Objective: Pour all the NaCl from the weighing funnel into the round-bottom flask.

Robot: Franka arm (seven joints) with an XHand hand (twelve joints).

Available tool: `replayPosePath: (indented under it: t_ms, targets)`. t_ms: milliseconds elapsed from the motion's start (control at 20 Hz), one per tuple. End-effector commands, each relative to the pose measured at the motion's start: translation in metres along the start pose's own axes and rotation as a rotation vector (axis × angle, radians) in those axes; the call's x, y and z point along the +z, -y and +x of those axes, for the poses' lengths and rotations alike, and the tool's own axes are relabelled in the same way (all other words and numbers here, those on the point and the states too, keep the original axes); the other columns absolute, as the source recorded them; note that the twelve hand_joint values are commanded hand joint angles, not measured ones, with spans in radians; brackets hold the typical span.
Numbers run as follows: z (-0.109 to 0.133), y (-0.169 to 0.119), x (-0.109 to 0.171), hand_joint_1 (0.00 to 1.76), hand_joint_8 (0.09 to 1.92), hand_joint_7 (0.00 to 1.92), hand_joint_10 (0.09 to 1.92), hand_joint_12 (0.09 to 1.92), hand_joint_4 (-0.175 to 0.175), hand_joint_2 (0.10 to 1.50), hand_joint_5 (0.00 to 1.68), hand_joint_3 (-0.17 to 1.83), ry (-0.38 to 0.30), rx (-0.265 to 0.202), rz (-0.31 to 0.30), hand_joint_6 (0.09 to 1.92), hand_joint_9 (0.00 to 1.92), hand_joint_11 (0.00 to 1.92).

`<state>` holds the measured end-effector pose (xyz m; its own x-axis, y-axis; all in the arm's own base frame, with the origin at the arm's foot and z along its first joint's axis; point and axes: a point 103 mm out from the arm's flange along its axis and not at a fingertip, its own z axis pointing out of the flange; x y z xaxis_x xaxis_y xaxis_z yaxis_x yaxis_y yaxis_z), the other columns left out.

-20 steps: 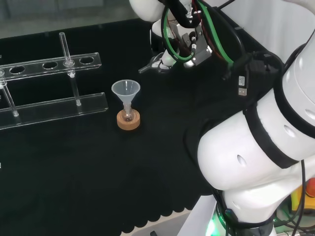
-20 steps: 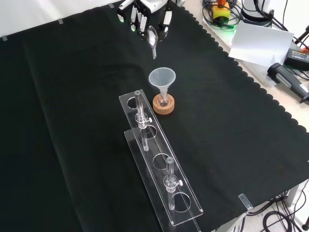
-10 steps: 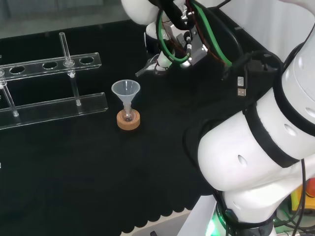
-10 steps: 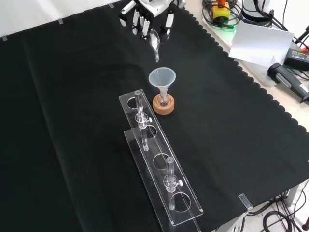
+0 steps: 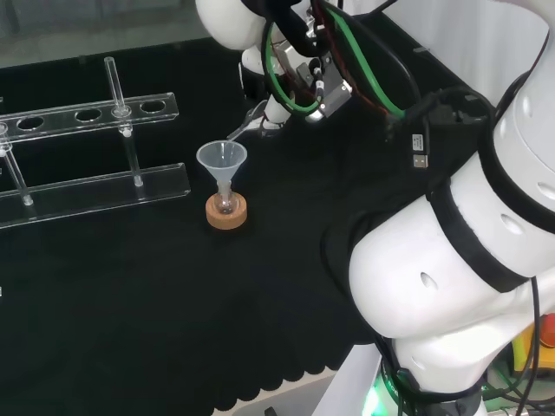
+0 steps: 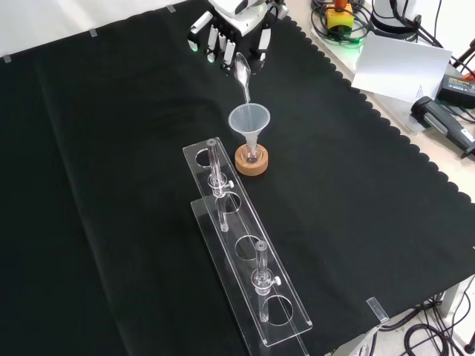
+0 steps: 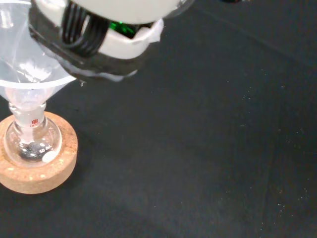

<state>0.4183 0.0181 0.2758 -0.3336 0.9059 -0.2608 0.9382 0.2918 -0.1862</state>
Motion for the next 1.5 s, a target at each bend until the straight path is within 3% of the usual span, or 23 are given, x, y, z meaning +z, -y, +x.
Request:
replayPosePath:
  t_ms: [50, 1300, 1500]
  targets:
    - [0.006, -0.004, 0.0, 1.14, 0.09, 1.67, 0.11, 1.52, 0.175, 0.63, 1.43, 0.61, 0.006, -0.022, 0.003, 0.34, 1.19, 0.0]
    - [0.004, -0.021, 0.007, 1.14, 0.09, 1.67, 0.1, 1.51, 0.175, 0.62, 1.43, 0.62, 0.054, -0.077, 0.039, 0.35, 1.19, 0.0]
    - [-0.007, -0.021, 0.006, 1.14, 0.09, 1.67, 0.1, 1.51, 0.175, 0.62, 1.43, 0.62, 0.062, -0.061, 0.04, 0.35, 1.19, 0.0]
